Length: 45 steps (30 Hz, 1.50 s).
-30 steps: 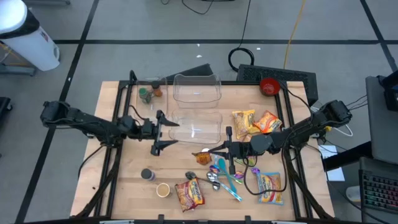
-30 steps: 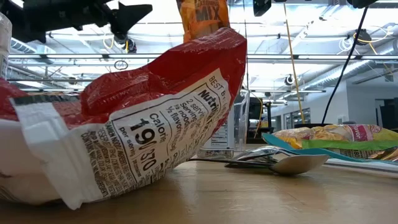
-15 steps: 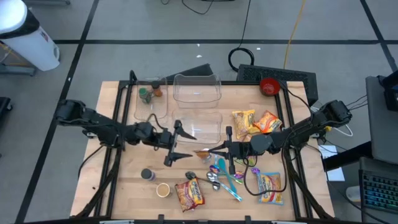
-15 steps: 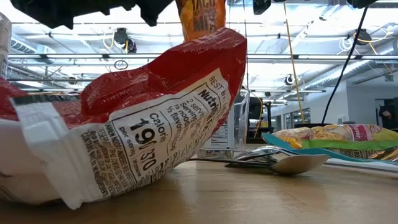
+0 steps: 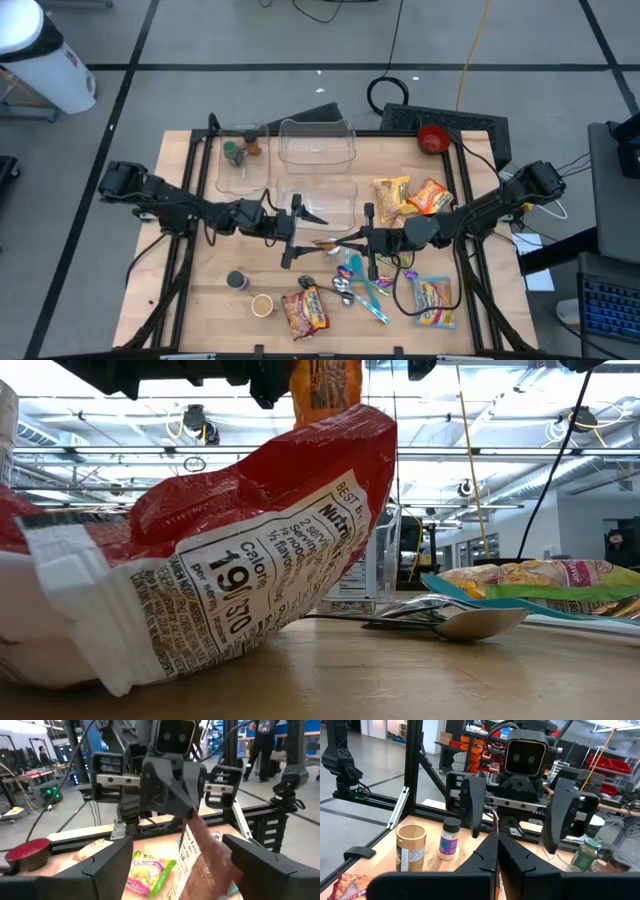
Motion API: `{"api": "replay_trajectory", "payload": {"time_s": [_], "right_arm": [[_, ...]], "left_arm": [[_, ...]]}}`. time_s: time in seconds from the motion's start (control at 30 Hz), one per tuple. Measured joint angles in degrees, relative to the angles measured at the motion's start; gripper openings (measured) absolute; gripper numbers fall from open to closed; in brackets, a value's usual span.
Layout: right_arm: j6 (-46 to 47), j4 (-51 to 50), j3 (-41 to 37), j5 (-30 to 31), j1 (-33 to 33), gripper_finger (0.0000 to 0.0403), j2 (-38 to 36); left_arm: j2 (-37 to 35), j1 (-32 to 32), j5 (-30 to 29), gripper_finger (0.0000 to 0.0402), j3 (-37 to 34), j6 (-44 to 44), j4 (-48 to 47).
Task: Pick & Place Food Item
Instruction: Put the orange seasoning pack into the top left transparent bin
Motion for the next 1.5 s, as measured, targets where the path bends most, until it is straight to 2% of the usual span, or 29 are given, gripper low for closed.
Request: {"api": "replay_trajectory", "payload": {"time_s": [0.13, 0.3, 0.63, 0.83, 1.1, 1.2, 1.33, 1.43, 1.5], "right_arm": [[-1.7, 0.2, 0.0, 3.2, 1.0, 0.0000, 0.0], [-2.6, 0.5, 0.0, 3.2, 1.6, 0.0000, 0.0], [-2.6, 0.4, 0.0, 3.4, 1.6, 0.0000, 0.0], [-2.6, 0.4, 0.0, 3.4, 1.6, 0.0000, 0.0], [-1.9, 0.1, 0.0, 3.2, 1.6, 0.0002, 0.0], [-1.8, -1.4, 0.0, 3.2, 1.6, 0.0026, -0.2], [0.9, -5.4, 0.0, 5.7, 1.7, 0.0092, -2.3], [5.8, -12.2, 0.0, 8.8, 1.7, 0.0146, -5.6], [7.7, -17.4, 0.0, 9.1, 1.6, 0.0175, -8.5]], "left_arm": [[-0.1, 0.0, 0.1, 0.0264, 0.0, -0.1, -0.5], [-0.1, 0.0, 0.0, 0.0214, 0.0, -0.1, -0.3], [-0.1, 0.0, -0.5, 0.0154, 0.0, -1.1, -0.2], [-0.1, 0.0, -0.4, 0.0104, 0.0, -1.8, -0.2], [-0.6, 1.6, 6.2, 0.0009, -0.1, -1.3, -0.4], [-1.5, 2.7, 8.0, 0.0010, -0.1, -3.2, -1.0], [-3.9, 3.6, 9.5, 0.0004, -0.1, -3.6, -3.5], [-6.5, 3.8, 8.8, 0.0006, -0.1, -3.4, -6.1], [-8.4, 3.8, 6.1, 0.0004, -0.1, -2.3, -9.3]]}}
